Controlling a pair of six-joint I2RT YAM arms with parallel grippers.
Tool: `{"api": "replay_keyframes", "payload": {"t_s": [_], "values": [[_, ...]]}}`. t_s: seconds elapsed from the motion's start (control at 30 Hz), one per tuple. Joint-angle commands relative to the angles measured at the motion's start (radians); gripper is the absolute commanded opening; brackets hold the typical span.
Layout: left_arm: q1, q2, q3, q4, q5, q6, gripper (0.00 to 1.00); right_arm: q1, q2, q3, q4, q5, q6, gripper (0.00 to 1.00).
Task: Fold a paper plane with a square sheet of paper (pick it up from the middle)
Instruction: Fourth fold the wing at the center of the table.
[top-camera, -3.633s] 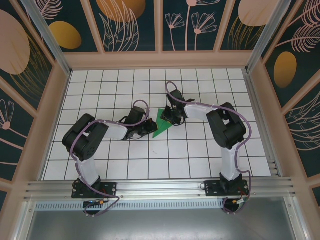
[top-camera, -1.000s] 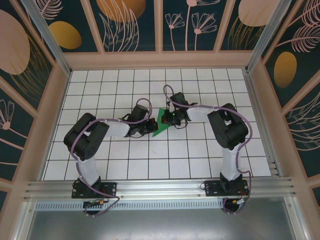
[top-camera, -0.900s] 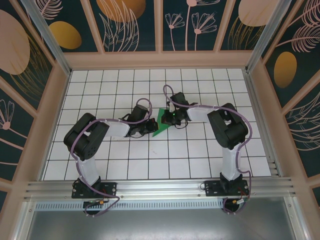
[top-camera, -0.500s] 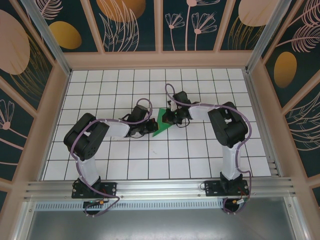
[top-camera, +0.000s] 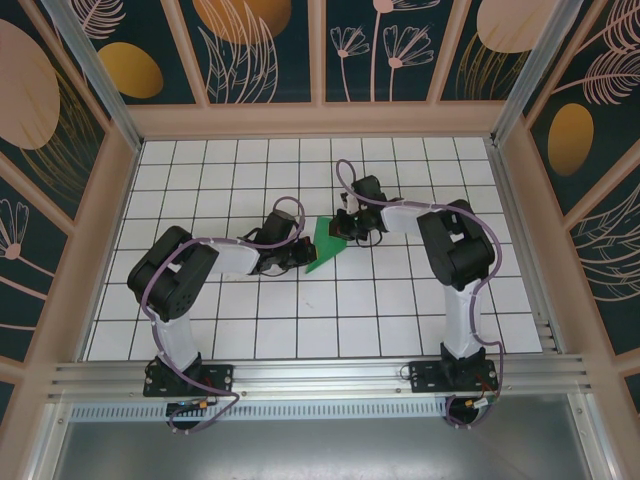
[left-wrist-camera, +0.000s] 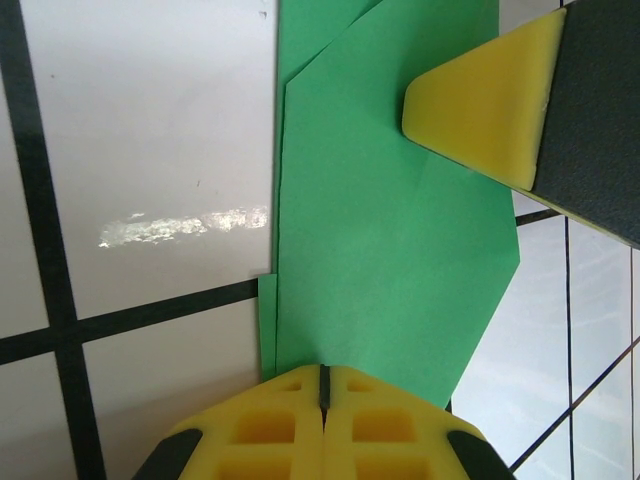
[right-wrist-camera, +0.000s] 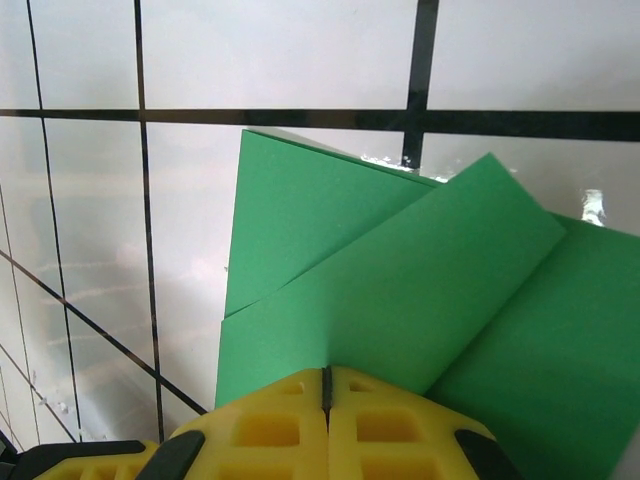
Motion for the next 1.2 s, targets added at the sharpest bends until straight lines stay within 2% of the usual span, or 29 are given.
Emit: {"api": "replay_keyframes", "payload": {"t_s": [0.0, 0.13, 0.4, 0.63, 0.83, 1.03, 1.17], "values": [[-0.003, 0.089, -0.062, -0.234, -0.105, 0.032, 0.00, -0.014, 0.000, 0.052, -0.012, 0.073, -0.024, 0.07], [-0.002, 0.084, -0.060, -0.235, -0.107, 0.032, 0.00, -0.034, 0.042, 0.112, -0.041, 0.094, -0.037, 0.07], [-0.002, 0.079, -0.066, -0.230, -0.108, 0.028, 0.00, -0.059, 0.117, 0.110, -0.022, 0.101, -0.030, 0.07], [-0.003, 0.073, -0.064, -0.232, -0.111, 0.027, 0.00, -0.062, 0.039, 0.151, -0.047, 0.122, -0.043, 0.08], [-0.002, 0.069, -0.061, -0.232, -0.114, 0.023, 0.00, -0.007, -0.074, 0.099, -0.060, 0.172, -0.037, 0.09], [-0.003, 0.069, -0.052, -0.235, -0.116, 0.025, 0.00, 0.066, -0.090, -0.007, -0.024, 0.115, -0.001, 0.09], [-0.003, 0.069, -0.054, -0.235, -0.116, 0.027, 0.00, 0.067, -0.063, -0.026, -0.004, 0.068, 0.002, 0.09]]}}
